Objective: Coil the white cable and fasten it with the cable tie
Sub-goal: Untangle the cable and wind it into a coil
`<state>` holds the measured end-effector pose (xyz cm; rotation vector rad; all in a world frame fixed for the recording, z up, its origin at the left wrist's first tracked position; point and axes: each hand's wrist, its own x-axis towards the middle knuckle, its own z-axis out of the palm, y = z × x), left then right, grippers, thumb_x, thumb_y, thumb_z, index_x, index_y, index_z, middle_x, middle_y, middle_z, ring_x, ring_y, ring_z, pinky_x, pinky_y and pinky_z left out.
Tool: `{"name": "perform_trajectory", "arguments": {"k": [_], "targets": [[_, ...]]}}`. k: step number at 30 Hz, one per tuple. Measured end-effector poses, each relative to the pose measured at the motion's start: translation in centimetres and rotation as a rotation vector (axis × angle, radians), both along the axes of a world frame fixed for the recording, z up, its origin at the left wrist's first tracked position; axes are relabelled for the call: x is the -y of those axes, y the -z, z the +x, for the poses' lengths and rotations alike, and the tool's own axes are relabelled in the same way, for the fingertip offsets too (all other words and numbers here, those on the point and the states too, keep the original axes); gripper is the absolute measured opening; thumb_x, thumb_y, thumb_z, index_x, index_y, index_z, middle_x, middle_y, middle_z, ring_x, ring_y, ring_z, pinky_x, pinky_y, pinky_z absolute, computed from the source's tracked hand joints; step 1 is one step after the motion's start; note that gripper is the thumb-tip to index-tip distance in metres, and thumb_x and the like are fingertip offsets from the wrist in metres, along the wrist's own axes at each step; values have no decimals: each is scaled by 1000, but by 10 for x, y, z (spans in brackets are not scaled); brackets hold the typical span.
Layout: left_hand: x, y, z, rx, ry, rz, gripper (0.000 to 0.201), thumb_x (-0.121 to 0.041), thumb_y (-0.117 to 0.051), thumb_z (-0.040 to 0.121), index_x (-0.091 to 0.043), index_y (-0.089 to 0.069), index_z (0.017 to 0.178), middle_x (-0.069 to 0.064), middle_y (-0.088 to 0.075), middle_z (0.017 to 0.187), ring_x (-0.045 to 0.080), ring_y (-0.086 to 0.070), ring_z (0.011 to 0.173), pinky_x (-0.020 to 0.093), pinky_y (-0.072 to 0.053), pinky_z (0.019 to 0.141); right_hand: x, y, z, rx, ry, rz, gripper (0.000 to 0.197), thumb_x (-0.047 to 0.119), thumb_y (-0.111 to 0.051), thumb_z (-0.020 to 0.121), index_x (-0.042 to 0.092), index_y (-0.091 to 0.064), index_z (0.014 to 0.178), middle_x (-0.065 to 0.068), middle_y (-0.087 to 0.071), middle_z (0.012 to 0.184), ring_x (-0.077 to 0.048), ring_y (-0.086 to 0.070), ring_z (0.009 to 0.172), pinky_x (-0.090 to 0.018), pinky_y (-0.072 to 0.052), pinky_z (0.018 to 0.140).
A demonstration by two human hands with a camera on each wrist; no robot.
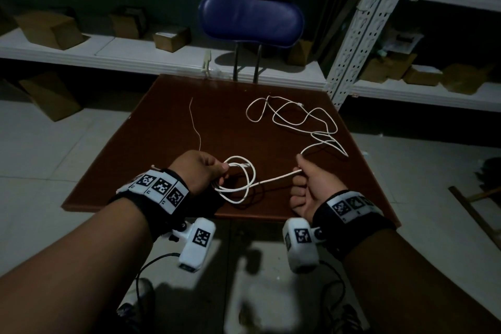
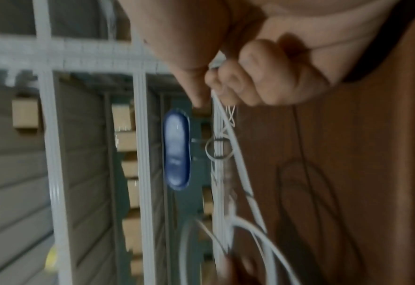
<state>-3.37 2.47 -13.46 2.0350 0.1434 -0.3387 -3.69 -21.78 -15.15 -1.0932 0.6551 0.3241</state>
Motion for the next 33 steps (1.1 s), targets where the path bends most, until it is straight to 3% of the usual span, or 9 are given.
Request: {"name": "perform_trajectory", "arguments": {"k": [4,11,13,17,20,22,26,28,33], "targets": [[-11,-2,5,14,-48,103,27,-31,-62,97,-11,-77,85,5,-76,80,19,-69,73,28,-49,67,24,-2,13,10,171,-39,29,38,-51,101,20,-47,78,7,-38,48,-9,-31,36,-17,-25,34],[-7,-6,3,51,-24,109,22,-30,-62,96,-15,-76,88,3,-77,85,18,-73,83,33,-57,79,13,-5,12,187,-107,-608,20,15,-48,102,7,-65,96,-10,-61,83,-17,-55,65,-24,-47,47],[-4,-6,1,63,-5,95,19,-29,-62,96,-17,-75,89,0,-77,86,14,-73,83,28,-54,74,10,-5,9,252,-140,-596,24,13,-43,103,6,-66,102,-7,-60,74,-17,-55,59,-21,-48,46],[-1,-4,-1,86,43,112,20,-29,-63,96,-18,-75,84,0,-76,79,13,-72,77,26,-51,68,12,-1,4,362,-192,-693,29,27,-47,104,12,-70,116,-1,-51,66,-13,-49,52,-35,-53,61],[0,-3,0,102,53,103,21,-29,-64,95,-18,-75,82,0,-76,77,13,-73,76,28,-53,71,7,-3,5,271,-143,-615,38,34,-48,103,1,-66,99,-7,-54,69,-18,-54,57,-46,-60,67],[0,-4,0,112,48,106,21,-30,-63,95,-18,-75,83,0,-76,79,14,-73,78,31,-56,75,5,-9,4,190,-145,-581,39,41,-50,102,5,-63,97,-11,-60,81,-23,-62,70,-41,-59,73],[-1,-2,3,152,-1,139,28,-32,-62,96,-13,-75,79,1,-76,75,15,-72,75,31,-56,76,18,-7,4,230,-256,-1035,50,55,-58,92,10,-60,72,-5,-61,71,-23,-61,69,-30,-44,60],[-1,-2,3,165,-46,119,33,-31,-61,97,-9,-73,77,4,-75,73,15,-71,71,27,-53,69,21,-4,3,222,-177,-971,49,58,-66,85,10,-63,85,-3,-64,77,-20,-61,67,-25,-41,54],[2,-2,3,98,-148,-138,34,-27,-60,98,-1,-69,76,12,-70,65,19,-66,58,31,-53,64,-2,-4,-7,132,-225,-455,48,53,-64,90,5,-65,85,-3,-54,57,-17,-47,44,-25,-37,45]]}}
